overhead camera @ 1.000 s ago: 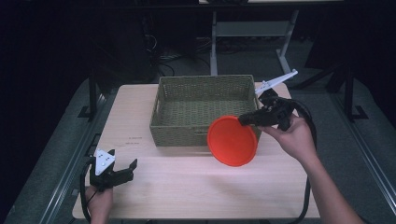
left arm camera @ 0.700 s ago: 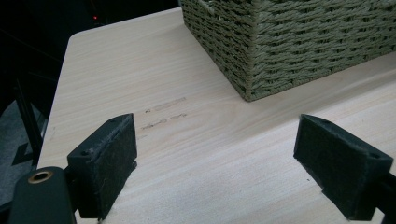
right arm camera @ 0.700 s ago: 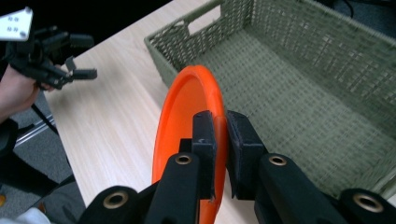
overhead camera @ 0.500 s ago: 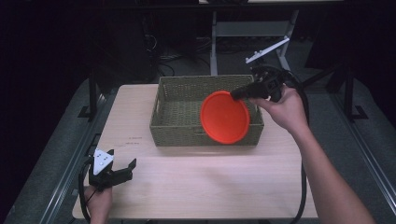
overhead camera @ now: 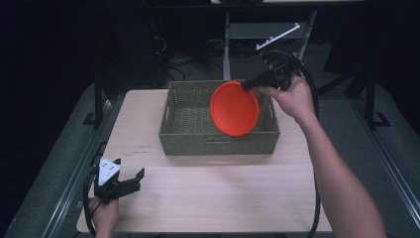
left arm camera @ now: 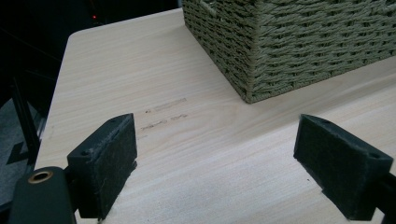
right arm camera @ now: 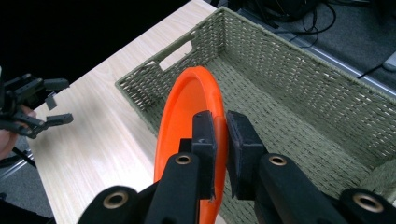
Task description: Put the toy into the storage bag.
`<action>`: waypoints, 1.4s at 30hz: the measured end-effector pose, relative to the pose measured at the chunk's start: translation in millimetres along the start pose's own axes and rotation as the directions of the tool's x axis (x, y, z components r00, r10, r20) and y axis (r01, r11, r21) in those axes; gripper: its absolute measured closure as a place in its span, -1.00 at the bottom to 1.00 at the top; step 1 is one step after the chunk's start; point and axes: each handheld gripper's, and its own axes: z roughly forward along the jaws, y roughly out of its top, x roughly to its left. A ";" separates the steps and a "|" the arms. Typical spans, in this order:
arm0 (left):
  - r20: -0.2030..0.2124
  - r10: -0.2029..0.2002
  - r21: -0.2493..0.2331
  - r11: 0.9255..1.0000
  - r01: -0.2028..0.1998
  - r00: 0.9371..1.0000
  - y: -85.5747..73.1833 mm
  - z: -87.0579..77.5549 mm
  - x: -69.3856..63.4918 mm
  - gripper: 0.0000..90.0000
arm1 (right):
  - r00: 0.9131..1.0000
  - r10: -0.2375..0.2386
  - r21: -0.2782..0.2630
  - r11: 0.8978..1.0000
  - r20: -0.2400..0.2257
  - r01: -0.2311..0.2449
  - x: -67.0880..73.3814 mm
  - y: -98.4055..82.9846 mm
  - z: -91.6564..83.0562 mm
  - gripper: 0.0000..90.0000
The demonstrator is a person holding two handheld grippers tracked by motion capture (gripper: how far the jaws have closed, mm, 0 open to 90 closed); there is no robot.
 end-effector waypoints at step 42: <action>-0.002 -0.014 -0.015 1.000 0.014 1.000 -1.5 -2.8 2.9 -0.72 | 0.969 0.235 -0.038 0.972 0.070 -0.233 -73.2 -6.9 69.0 0.83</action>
